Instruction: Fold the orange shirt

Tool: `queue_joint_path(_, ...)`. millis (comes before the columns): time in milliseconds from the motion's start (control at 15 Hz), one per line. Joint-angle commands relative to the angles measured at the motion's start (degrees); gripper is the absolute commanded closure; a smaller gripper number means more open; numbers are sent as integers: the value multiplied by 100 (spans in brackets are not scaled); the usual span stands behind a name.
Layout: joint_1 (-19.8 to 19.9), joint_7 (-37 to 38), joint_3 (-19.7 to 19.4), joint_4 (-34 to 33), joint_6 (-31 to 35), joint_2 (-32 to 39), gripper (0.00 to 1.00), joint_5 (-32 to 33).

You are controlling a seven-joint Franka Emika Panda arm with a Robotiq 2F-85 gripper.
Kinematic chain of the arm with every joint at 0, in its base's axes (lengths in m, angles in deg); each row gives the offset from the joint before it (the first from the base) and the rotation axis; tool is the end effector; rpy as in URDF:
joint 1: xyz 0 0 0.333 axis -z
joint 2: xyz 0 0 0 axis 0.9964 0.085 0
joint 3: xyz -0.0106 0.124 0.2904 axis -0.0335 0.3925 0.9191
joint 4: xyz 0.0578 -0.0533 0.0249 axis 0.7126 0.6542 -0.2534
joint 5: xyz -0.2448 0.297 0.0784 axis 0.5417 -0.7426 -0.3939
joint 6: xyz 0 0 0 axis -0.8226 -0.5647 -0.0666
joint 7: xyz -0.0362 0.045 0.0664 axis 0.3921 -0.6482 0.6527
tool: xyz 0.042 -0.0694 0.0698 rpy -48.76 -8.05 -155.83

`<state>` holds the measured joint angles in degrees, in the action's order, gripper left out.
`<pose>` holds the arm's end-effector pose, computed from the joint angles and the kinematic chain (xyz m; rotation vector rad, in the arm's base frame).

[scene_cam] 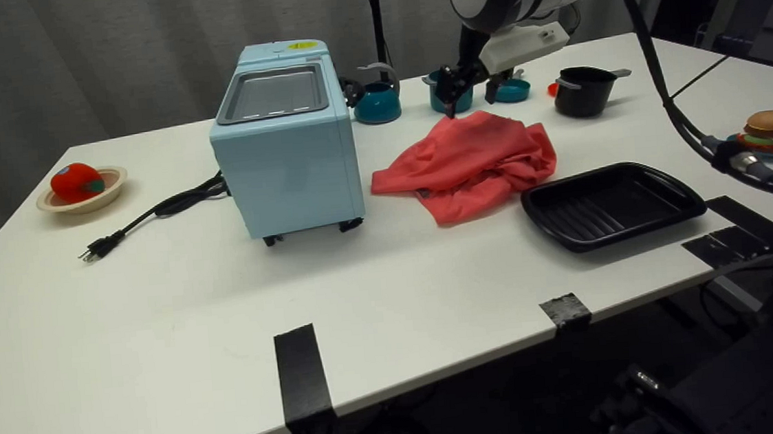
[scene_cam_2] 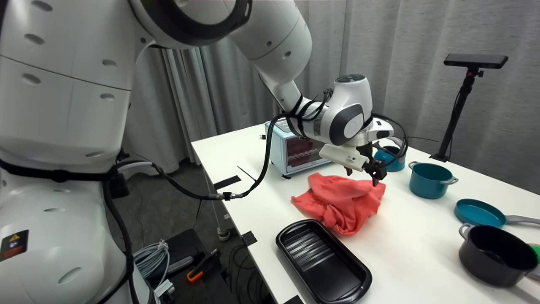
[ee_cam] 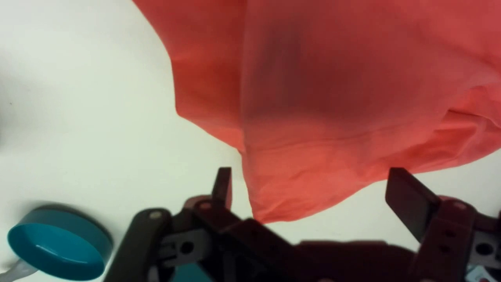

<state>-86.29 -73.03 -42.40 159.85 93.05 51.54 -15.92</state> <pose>0.6460 -0.0090 0.2518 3.0515 0.0437 0.4497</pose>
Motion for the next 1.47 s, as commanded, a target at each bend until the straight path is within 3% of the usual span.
queue_joint_path(0,8,99,-49,-761,-657,586,0,-47)
queue_joint_path(67,14,106,-42,-871,-791,688,0,-61)
queue_joint_path(133,12,122,-42,-959,-887,771,18,-63)
queue_joint_path(533,-73,173,-106,-1090,-990,802,65,74)
queue_joint_path(600,-136,224,-162,-992,-911,708,23,157)
queue_joint_path(733,-227,290,-243,-859,-850,576,27,298)
queue_joint_path(867,-263,287,-260,-695,-825,416,13,363)
queue_joint_path(933,-289,306,-285,-600,-774,339,24,417)
queue_joint_path(1000,-285,286,-272,-513,-757,261,49,433)
queue_joint_path(1133,-230,238,-195,-304,-785,106,50,356)
queue_joint_path(1400,-181,207,-149,192,-769,-166,81,311)
